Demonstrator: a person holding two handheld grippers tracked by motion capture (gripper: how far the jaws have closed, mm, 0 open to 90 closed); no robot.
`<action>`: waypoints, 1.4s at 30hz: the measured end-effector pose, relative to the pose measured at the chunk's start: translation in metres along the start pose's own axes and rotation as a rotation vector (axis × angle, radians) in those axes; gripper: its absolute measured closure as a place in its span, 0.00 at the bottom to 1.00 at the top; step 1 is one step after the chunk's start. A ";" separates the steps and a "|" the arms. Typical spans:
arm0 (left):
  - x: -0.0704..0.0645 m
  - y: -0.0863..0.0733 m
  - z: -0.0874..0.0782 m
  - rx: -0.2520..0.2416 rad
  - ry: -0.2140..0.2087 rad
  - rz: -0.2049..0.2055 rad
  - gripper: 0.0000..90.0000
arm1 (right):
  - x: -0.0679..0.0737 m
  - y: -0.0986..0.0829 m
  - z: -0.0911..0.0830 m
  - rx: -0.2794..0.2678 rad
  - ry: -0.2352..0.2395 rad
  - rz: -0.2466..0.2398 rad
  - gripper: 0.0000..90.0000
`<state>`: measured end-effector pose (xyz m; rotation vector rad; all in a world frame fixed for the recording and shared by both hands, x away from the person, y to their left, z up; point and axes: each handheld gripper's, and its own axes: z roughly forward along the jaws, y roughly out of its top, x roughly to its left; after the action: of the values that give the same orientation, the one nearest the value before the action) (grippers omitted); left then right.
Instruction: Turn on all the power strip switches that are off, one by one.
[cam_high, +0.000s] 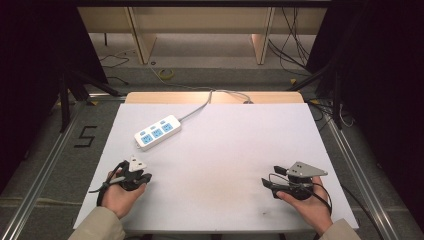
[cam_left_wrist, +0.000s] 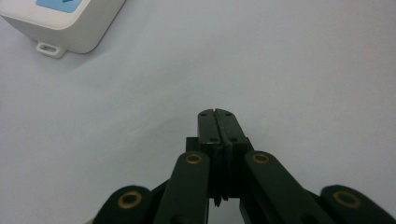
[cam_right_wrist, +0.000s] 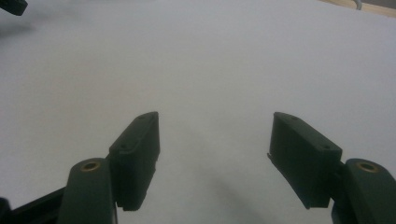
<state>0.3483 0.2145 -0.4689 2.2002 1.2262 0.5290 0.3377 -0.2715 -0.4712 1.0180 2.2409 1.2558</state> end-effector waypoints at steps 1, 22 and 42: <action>0.000 0.001 0.000 -0.002 0.000 -0.006 1.00 | 0.000 0.000 0.000 0.001 0.001 -0.001 0.38; 0.021 0.018 -0.002 0.006 0.008 -0.067 1.00 | 0.004 0.000 0.001 0.007 0.010 -0.004 0.37; 0.036 0.039 0.005 0.004 0.030 -0.060 1.00 | 0.003 0.000 0.002 0.004 0.005 -0.001 0.37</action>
<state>0.3941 0.2280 -0.4454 2.1584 1.3058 0.5374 0.3370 -0.2685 -0.4719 1.0163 2.2483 1.2549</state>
